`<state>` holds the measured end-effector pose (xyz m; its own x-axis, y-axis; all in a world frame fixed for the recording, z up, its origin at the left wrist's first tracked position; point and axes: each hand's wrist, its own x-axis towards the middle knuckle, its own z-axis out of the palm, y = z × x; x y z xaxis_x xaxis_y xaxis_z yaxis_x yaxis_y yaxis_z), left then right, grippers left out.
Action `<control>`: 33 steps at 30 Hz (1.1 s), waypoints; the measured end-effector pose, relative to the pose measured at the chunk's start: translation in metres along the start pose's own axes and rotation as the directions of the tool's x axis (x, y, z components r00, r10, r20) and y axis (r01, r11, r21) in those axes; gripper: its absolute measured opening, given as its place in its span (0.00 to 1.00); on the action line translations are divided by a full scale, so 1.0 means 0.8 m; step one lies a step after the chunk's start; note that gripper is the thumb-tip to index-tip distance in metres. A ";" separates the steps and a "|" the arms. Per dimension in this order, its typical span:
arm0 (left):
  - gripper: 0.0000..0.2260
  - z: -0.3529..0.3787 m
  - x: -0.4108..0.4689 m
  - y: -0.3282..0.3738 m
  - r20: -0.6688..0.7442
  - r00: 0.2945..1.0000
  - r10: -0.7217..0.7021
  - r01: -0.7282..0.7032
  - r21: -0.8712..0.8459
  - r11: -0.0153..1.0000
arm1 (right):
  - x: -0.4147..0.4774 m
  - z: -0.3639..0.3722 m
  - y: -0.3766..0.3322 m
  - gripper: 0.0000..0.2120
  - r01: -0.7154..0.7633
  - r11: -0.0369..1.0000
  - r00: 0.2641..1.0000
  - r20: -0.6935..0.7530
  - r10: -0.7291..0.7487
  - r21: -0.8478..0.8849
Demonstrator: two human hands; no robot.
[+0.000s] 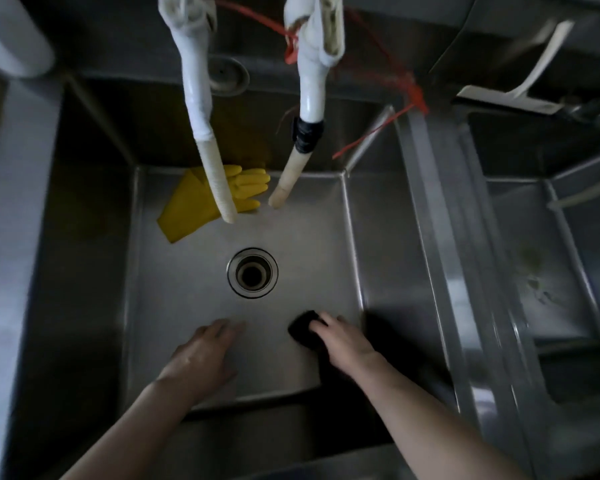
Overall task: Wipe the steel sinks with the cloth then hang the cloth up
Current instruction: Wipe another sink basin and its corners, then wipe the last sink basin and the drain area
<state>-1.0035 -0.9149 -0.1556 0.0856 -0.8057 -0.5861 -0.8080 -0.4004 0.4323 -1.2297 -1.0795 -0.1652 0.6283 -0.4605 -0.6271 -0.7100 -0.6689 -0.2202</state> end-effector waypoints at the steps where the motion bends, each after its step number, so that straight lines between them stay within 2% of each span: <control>1: 0.35 -0.011 -0.008 0.007 -0.018 1.000 0.005 -0.005 -0.004 1.000 | -0.010 -0.007 -0.005 0.26 -0.002 0.999 0.998 -0.061 0.004 0.035; 4: 0.35 -0.039 -0.029 0.030 -0.066 0.997 0.049 -0.048 0.014 0.999 | -0.045 -0.035 -0.022 0.23 0.030 0.994 0.970 -0.244 -0.005 0.101; 7: 0.36 -0.065 -0.046 0.063 -0.117 0.985 0.124 -0.120 0.043 0.992 | -0.084 -0.062 -0.035 0.23 0.090 0.987 0.906 -0.422 -0.026 0.132; 13: 0.35 -0.108 -0.054 0.134 -0.243 0.936 0.253 -0.241 0.076 0.967 | -0.143 -0.120 -0.044 0.23 0.124 0.977 0.801 -0.599 0.003 0.172; 19: 0.35 -0.135 -0.053 0.216 -0.356 0.845 0.399 -0.380 0.124 0.916 | -0.210 -0.173 -0.012 0.22 0.124 0.981 0.689 -0.724 0.024 0.151; 25: 0.35 -0.135 -0.037 0.322 -0.413 0.761 0.501 -0.464 0.194 0.865 | -0.277 -0.214 0.074 0.20 0.103 0.987 0.612 -0.790 0.037 0.127; 29: 0.35 -0.107 -0.021 0.411 -0.442 0.736 0.513 -0.475 0.202 0.857 | -0.319 -0.218 0.155 0.19 0.127 0.984 0.585 -0.811 0.029 0.127; 33: 0.36 -0.066 -0.003 0.497 -0.445 0.750 0.489 -0.460 0.179 0.870 | -0.359 -0.212 0.240 0.19 0.134 0.982 0.575 -0.817 0.032 0.133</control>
<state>-1.2943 -1.0948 0.0539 -0.0711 -0.9945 0.0765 -0.8463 0.1008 0.5231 -1.4922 -1.1746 0.0998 0.5988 -0.7632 0.2429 -0.6550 -0.6412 -0.3998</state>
